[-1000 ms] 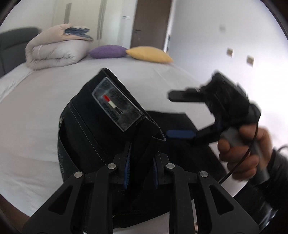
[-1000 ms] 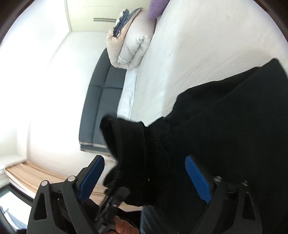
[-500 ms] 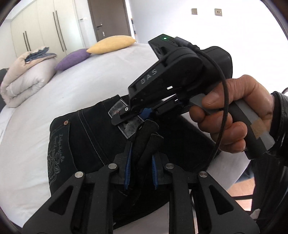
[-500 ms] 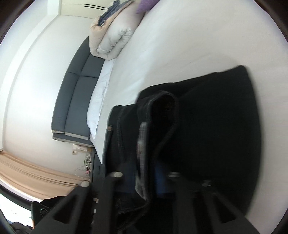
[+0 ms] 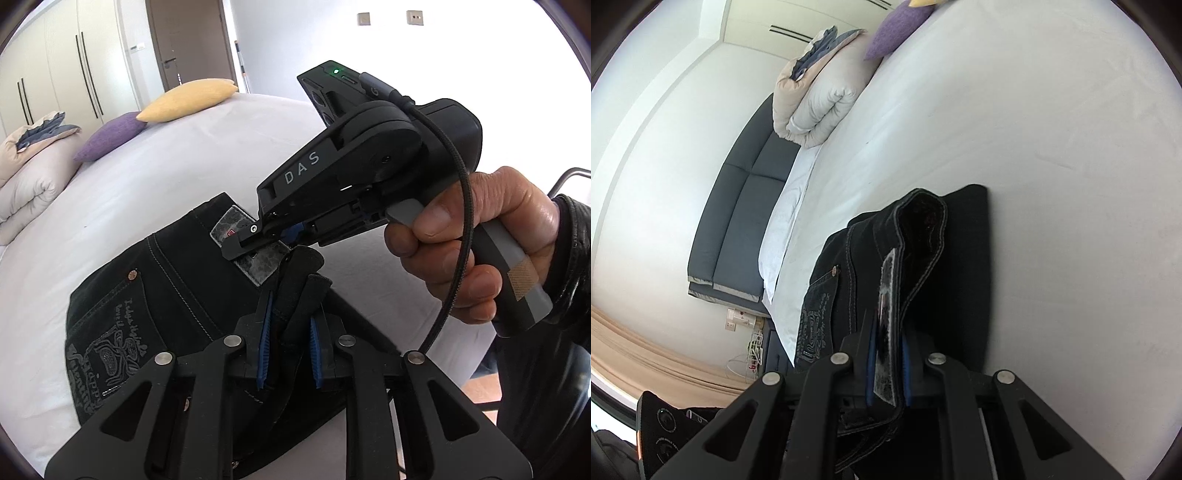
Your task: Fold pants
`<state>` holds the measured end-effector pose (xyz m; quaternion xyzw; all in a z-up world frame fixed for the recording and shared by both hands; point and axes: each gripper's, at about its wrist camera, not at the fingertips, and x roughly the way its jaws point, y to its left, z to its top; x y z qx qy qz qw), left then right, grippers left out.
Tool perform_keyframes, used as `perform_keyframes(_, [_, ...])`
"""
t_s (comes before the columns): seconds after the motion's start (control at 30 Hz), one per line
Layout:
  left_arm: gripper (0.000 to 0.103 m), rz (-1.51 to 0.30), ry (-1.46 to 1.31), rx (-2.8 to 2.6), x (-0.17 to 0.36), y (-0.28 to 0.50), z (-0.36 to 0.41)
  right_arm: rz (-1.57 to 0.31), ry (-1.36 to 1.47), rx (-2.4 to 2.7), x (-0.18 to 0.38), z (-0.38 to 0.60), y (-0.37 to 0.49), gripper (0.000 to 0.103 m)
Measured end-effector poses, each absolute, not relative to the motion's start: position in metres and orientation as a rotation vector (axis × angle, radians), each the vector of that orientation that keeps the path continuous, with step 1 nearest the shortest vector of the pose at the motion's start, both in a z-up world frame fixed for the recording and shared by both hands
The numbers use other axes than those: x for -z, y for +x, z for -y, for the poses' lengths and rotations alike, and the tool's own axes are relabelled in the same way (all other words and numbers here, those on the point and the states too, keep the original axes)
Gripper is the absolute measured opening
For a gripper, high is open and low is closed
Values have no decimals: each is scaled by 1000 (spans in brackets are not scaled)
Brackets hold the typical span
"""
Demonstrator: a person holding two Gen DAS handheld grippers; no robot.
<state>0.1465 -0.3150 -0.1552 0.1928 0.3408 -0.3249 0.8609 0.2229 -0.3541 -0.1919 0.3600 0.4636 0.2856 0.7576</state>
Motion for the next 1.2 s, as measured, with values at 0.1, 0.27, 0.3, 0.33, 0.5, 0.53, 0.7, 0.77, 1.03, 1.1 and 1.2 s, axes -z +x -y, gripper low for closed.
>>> perform_keyframes(0.1, [16, -722, 396, 696, 161, 153, 323, -1005, 788, -607, 193, 355, 223, 12])
perform_keyframes(0.27, [16, -753, 381, 710, 175, 176, 317, -1001, 814, -586, 202, 361, 215, 13])
perform_keyframes(0.3, [17, -769, 369, 711, 179, 181, 319, -1006, 817, -582, 207, 362, 215, 14])
perform_keyframes(0.33, [17, -780, 351, 716, 182, 185, 319, -1002, 817, -581, 212, 365, 211, 13])
perform_keyframes(0.5, [42, -848, 195, 759, 174, 206, 308, -974, 840, -588, 210, 373, 204, 24])
perform_keyframes(0.53, [57, -843, 155, 769, 170, 206, 304, -973, 839, -576, 208, 375, 202, 26])
perform_keyframes(0.7, [64, -774, 0, 753, 138, 228, 252, -918, 845, -490, 184, 392, 173, 31])
perform_keyframes(0.77, [64, -756, 12, 668, 140, 251, 241, -879, 874, -522, 173, 392, 164, 24])
perform_keyframes(1.03, [51, -914, -42, 525, 214, 361, 208, -997, 811, -521, 190, 354, 172, 0])
perform_keyframes(1.1, [49, -912, -61, 531, 228, 363, 203, -984, 852, -526, 198, 359, 167, 0])
perform_keyframes(1.2, [49, -893, -27, 537, 238, 351, 206, -974, 845, -510, 204, 360, 158, 0])
